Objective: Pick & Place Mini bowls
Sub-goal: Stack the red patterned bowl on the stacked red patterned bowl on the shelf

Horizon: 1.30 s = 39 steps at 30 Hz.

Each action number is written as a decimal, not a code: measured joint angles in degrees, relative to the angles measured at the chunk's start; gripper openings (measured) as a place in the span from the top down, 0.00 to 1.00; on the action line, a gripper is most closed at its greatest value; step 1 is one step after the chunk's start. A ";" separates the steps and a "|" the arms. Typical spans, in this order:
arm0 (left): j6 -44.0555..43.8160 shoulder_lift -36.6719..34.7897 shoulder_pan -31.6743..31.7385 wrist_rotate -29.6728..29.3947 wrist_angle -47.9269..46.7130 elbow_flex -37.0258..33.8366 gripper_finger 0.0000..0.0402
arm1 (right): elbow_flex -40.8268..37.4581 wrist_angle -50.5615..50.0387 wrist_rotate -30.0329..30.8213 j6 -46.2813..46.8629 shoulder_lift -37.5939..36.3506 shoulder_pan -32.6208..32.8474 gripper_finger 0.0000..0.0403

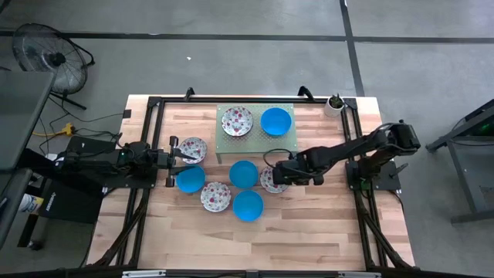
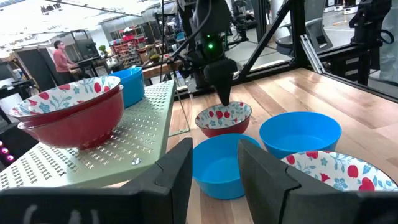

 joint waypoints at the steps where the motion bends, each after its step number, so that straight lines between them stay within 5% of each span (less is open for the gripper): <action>1: -0.02 -0.02 0.00 0.00 -0.02 0.00 0.69 | -0.51 1.07 0.12 0.11 0.00 0.00 0.70; 10: 0.00 0.01 -0.01 0.00 -0.02 0.00 0.69 | -1.21 2.05 1.19 0.11 0.61 0.00 0.77; 22: 0.01 -0.01 0.00 0.00 -0.02 0.00 0.69 | -1.15 1.96 1.43 -2.36 0.57 -0.81 0.97; 39: 0.01 0.01 -0.01 0.00 -0.01 0.00 0.69 | -0.97 5.33 -0.40 -5.02 0.55 -0.72 0.99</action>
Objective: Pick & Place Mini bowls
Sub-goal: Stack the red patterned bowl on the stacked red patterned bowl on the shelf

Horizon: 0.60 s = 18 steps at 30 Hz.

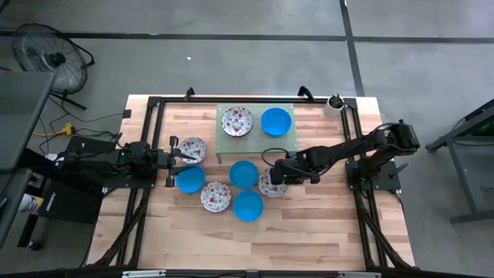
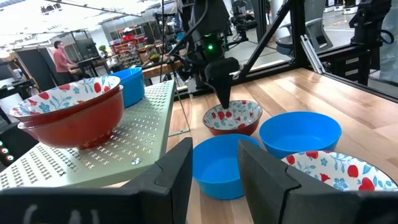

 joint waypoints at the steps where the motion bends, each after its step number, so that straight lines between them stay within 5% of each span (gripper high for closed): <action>1: -0.01 -0.01 -0.01 0.00 -0.01 0.00 0.69 | 0.00 0.68 -0.23 -0.12 0.00 0.00 1.00; 18: 0.00 -0.01 0.00 0.00 0.01 0.00 0.69 | 7.14 -8.30 -0.49 -2.81 -3.31 0.00 1.00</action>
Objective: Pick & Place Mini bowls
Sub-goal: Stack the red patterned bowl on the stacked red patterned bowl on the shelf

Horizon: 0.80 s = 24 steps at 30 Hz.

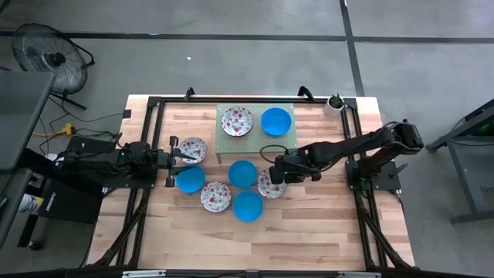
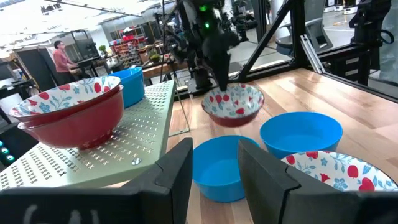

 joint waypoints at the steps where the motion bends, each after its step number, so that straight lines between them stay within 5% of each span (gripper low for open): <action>1: 0.00 0.01 0.01 0.00 -0.02 0.00 0.69 | 0.55 -0.11 0.59 -0.24 -0.46 0.02 1.00; 11: 0.00 0.01 0.01 0.00 -0.02 0.00 0.69 | 10.59 -1.63 7.97 -6.41 -2.62 -0.63 1.00; 24: 0.00 -0.01 -0.01 0.00 -0.02 0.00 0.69 | 23.77 -6.57 9.09 -16.49 -2.26 -5.84 1.00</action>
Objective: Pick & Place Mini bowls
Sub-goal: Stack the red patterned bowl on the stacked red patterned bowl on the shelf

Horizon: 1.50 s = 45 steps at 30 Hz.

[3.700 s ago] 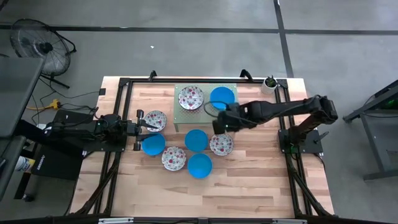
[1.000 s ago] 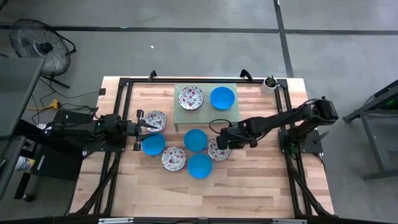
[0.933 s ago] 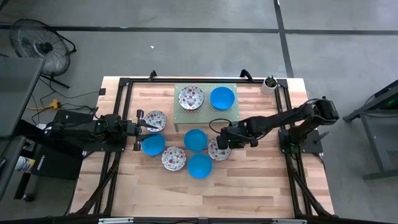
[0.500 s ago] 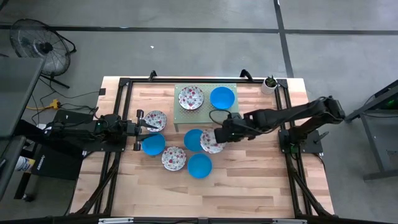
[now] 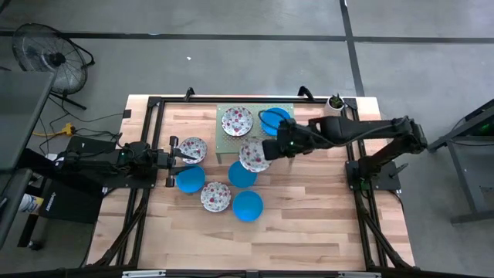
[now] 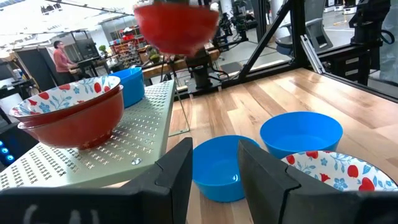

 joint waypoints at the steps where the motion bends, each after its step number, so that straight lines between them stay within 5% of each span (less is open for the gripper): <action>1: -0.02 0.02 0.00 0.00 0.00 0.00 0.69 | 0.87 0.01 -0.09 -0.57 0.25 -0.49 1.00; 21: 0.00 0.01 0.00 0.00 0.02 0.00 0.69 | 25.03 -5.76 -11.68 -16.39 14.96 -14.70 1.00; 45: -0.02 0.02 0.01 0.00 0.00 0.00 0.69 | 26.56 -3.10 -25.32 -17.61 24.90 -25.34 1.00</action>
